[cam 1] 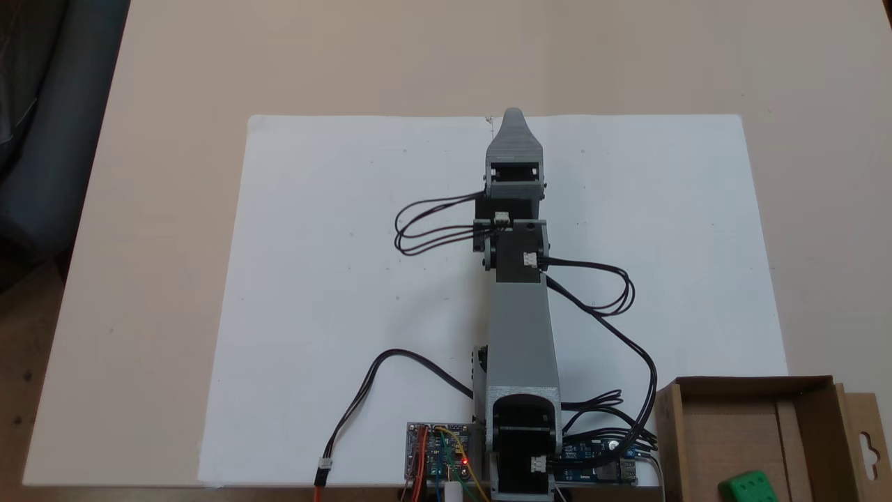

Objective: Grasp a green dice and put it in the bin.

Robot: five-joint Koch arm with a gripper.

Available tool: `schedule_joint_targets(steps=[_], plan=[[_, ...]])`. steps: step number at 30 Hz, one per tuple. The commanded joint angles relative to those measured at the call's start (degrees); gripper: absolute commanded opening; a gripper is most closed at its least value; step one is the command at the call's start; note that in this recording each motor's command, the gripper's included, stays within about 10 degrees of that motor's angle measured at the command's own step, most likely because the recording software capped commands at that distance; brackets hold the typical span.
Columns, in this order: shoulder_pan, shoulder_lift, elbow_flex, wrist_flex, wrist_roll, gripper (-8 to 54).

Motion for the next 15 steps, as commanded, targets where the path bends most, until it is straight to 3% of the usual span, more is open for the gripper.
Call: schedule_joint_targets(steps=[1,15], plan=[[1.1,3.7,3.1,-9.5,-4.4,43.4],[3.7,10.2,35.1,-36.1,-2.5,43.4]])
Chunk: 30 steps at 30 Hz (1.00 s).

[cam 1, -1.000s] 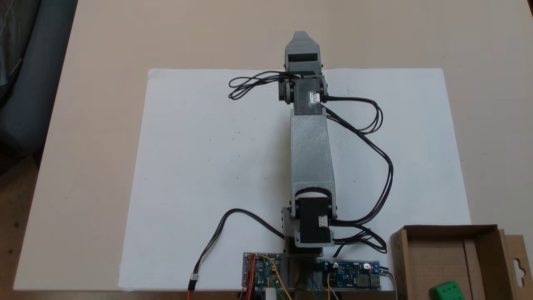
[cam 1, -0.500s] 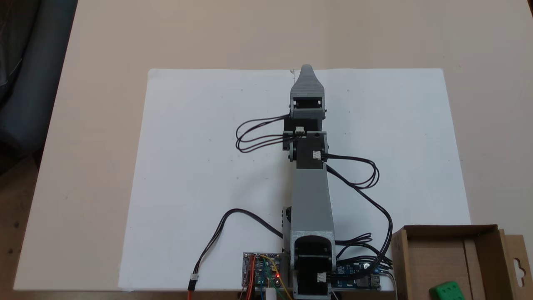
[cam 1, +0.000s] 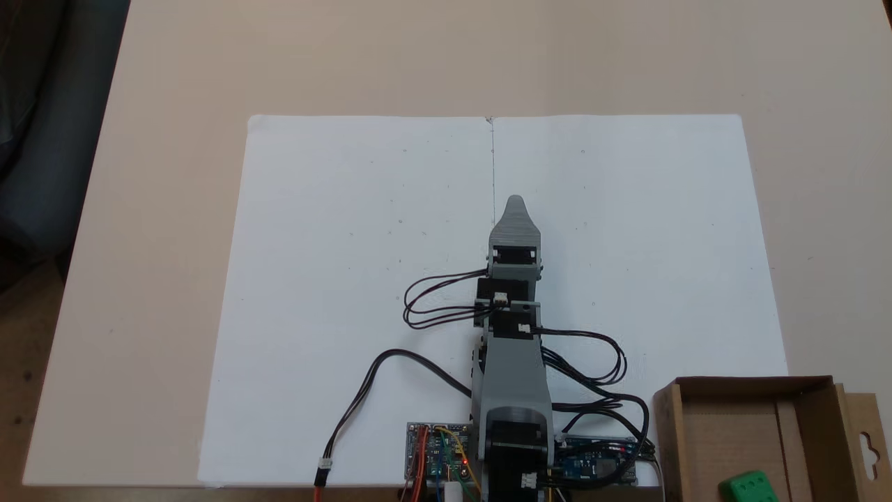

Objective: Grasp a green dice and put it in the bin.

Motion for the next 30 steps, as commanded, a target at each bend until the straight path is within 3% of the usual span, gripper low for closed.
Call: schedule_joint_targets(steps=[1,25,30], plan=[[0.5,5.9,1.5,-9.6,-2.1,43.4],[-1.3,6.6,6.9,-53.2,-2.3,43.9],[-0.8,6.2,6.9,-53.1,-2.6,44.1]])
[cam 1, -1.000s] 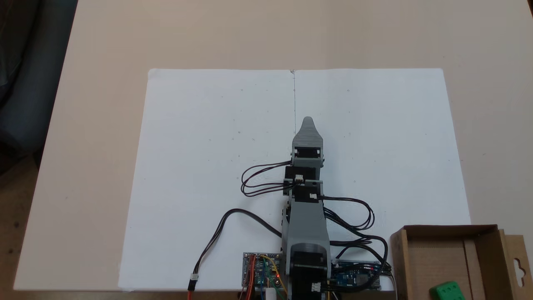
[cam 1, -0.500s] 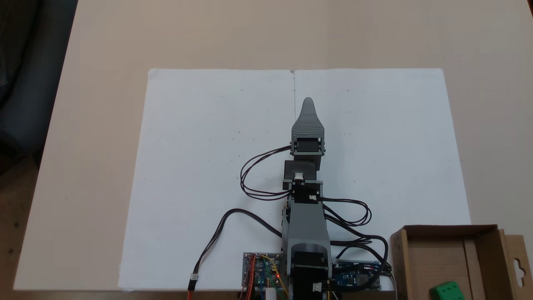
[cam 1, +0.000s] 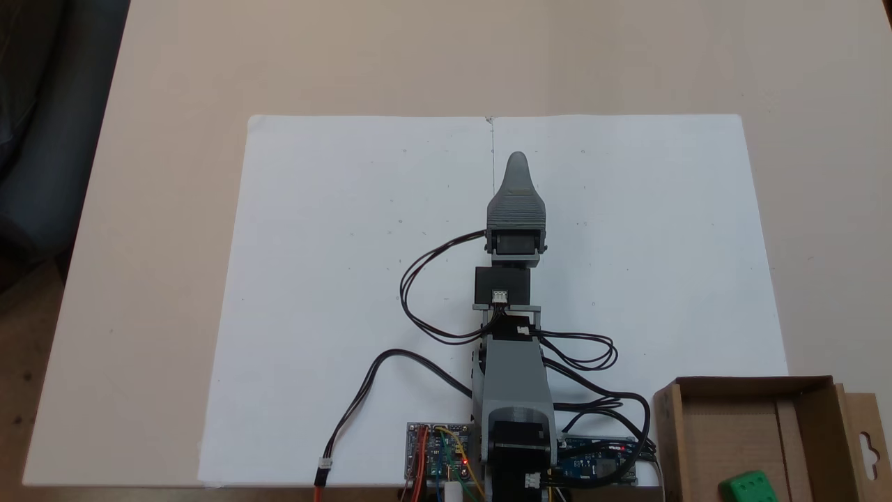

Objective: Grasp a green dice and put it in the bin.

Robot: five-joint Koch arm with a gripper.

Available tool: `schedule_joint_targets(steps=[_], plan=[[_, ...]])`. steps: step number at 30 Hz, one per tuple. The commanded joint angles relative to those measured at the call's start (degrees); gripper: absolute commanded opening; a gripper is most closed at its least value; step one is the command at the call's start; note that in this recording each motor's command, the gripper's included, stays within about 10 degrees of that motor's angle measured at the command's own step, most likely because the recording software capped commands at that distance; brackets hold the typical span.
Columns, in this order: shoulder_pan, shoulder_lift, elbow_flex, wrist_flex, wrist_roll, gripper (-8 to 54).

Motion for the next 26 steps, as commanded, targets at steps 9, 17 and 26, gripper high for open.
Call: schedule_joint_targets(steps=[9,17,26], plan=[[-0.4,6.2,4.0,-3.3,-2.2,44.5],[-0.5,6.2,4.0,-3.3,-2.2,44.5],[-0.9,6.2,4.0,-3.3,-2.2,44.5]])
